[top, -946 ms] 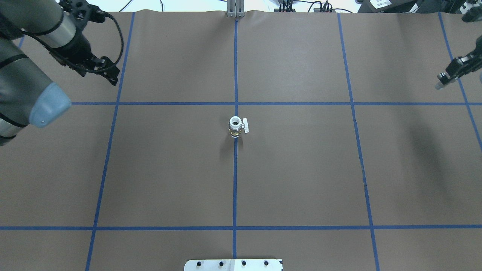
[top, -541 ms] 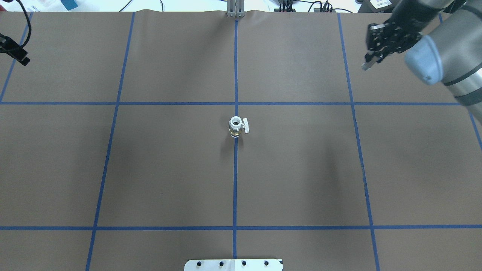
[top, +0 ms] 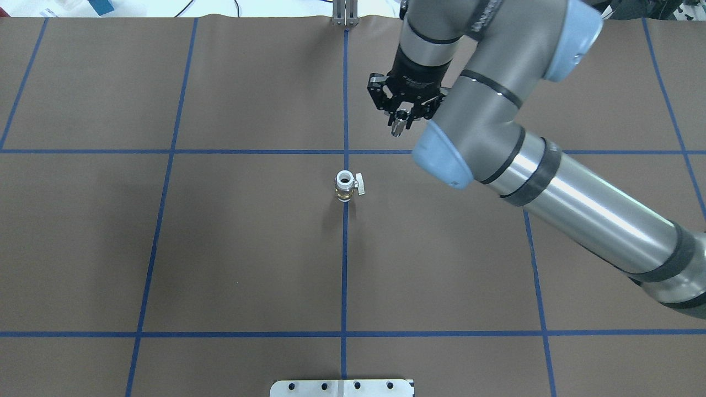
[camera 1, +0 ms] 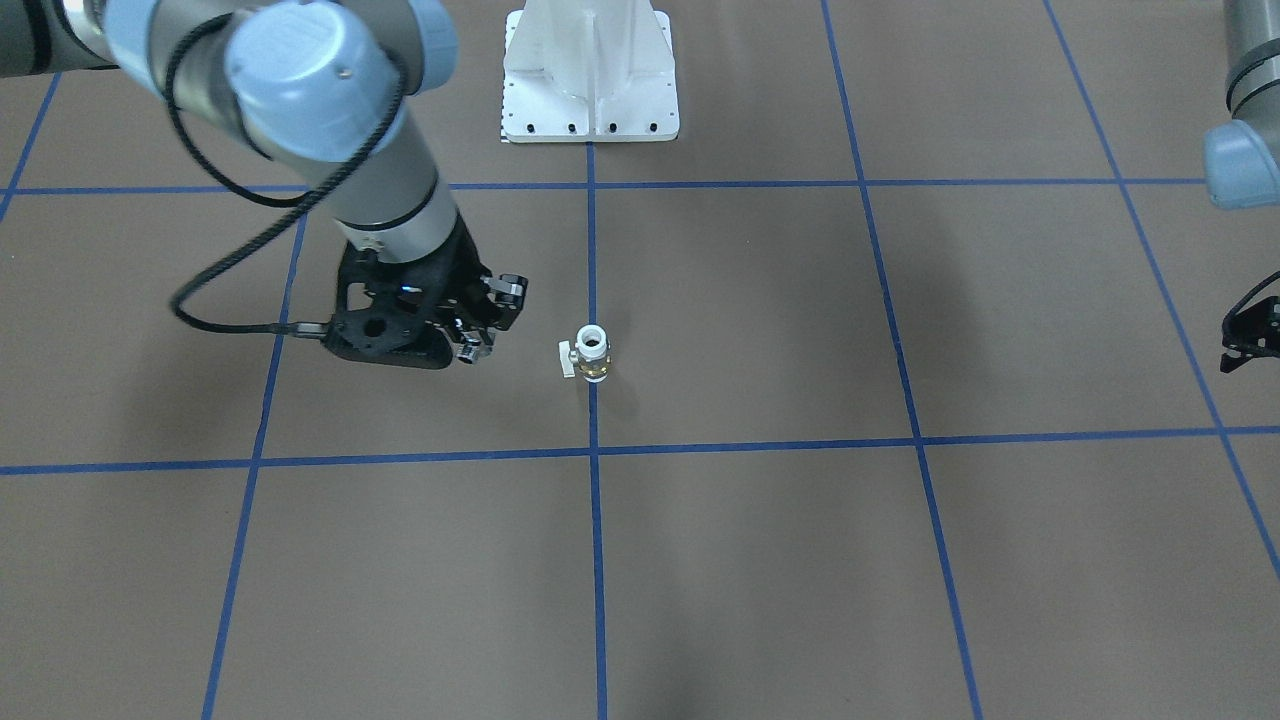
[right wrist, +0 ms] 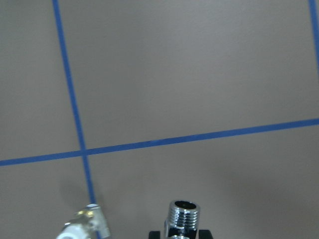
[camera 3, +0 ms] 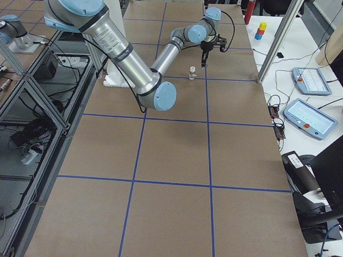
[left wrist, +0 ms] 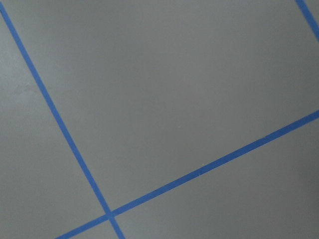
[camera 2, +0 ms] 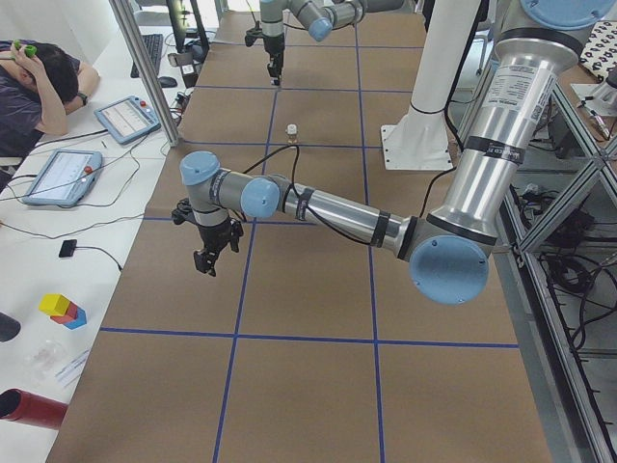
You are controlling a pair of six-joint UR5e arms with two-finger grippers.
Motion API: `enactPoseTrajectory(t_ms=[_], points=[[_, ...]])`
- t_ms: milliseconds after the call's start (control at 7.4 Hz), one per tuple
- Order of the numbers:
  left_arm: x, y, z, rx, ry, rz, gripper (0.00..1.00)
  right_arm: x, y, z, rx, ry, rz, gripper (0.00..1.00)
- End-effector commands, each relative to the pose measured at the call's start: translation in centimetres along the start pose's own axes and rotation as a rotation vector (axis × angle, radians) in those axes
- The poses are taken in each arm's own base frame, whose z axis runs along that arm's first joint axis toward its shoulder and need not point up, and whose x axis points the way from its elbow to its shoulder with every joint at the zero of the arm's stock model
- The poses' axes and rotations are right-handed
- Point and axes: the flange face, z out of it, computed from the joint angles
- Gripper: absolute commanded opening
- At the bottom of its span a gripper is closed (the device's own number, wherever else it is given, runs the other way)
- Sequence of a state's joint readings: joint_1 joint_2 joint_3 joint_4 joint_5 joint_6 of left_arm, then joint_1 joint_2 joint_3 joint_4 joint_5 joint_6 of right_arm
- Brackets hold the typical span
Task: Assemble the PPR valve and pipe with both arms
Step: 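Carry the fitting with the right gripper above the standing valve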
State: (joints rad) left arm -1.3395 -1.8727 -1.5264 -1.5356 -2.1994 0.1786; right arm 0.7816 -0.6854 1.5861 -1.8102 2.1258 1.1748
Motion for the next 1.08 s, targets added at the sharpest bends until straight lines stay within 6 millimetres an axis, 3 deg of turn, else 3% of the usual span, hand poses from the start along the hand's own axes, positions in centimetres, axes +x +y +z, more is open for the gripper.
enactPoseTrajectory(t_ms=[0, 946], points=[[-0.2, -0.2, 0.3, 0.018, -0.004, 0.015, 1.00, -4.5, 2.2, 2.9, 0.013, 0.019, 0.015, 0.00], [-1.0, 2.1, 2.1, -0.013, 0.002, -0.002, 1.00, -6.2, 5.3, 6.8, 0.026, 0.041, -0.023, 0.00]])
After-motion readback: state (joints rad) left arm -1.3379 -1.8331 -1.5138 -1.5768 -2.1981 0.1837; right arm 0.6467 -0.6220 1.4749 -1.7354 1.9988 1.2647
